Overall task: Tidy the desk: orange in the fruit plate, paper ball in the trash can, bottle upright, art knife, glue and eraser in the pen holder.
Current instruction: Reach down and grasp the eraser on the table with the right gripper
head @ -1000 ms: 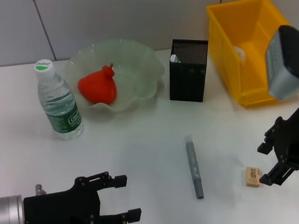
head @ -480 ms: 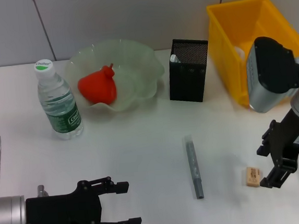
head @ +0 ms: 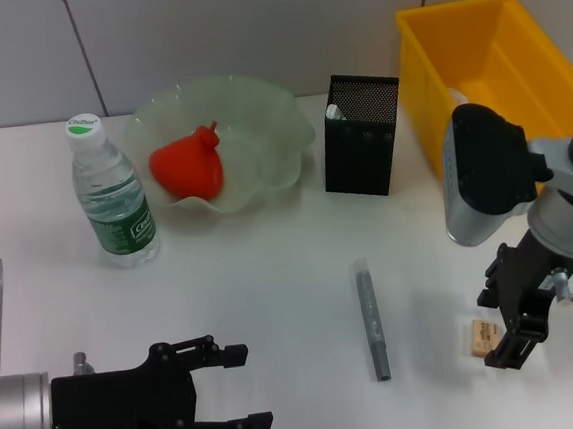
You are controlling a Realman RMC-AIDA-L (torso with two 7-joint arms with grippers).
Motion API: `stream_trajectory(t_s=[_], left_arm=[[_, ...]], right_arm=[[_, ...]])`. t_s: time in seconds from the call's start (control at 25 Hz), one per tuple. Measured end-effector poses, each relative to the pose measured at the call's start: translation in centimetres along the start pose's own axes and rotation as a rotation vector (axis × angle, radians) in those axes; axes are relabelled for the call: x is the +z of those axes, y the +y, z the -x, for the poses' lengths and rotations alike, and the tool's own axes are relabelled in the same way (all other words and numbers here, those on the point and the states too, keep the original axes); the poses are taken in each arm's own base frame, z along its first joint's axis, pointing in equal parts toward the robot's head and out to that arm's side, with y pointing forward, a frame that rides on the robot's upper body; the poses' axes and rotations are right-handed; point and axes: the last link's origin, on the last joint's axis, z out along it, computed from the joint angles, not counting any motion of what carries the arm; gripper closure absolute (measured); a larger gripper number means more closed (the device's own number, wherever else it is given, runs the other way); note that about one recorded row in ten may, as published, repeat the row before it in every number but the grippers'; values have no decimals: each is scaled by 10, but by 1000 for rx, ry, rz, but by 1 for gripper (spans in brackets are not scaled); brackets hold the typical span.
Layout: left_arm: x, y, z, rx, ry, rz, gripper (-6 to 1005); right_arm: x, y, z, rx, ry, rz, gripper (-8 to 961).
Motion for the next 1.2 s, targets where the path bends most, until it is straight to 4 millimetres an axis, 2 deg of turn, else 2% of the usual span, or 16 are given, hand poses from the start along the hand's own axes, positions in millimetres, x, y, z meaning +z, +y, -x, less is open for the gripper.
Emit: stream_trajectory(t_s=[0.72,1.2], left_arm=[[-1,-3,1,-3,-5,-22,159],[-1,-3,1,-5,-4,-23,158]], right_arm=[[11,3,10,-39,15,-4,240],[11,2,11,-39,11,-11,336]])
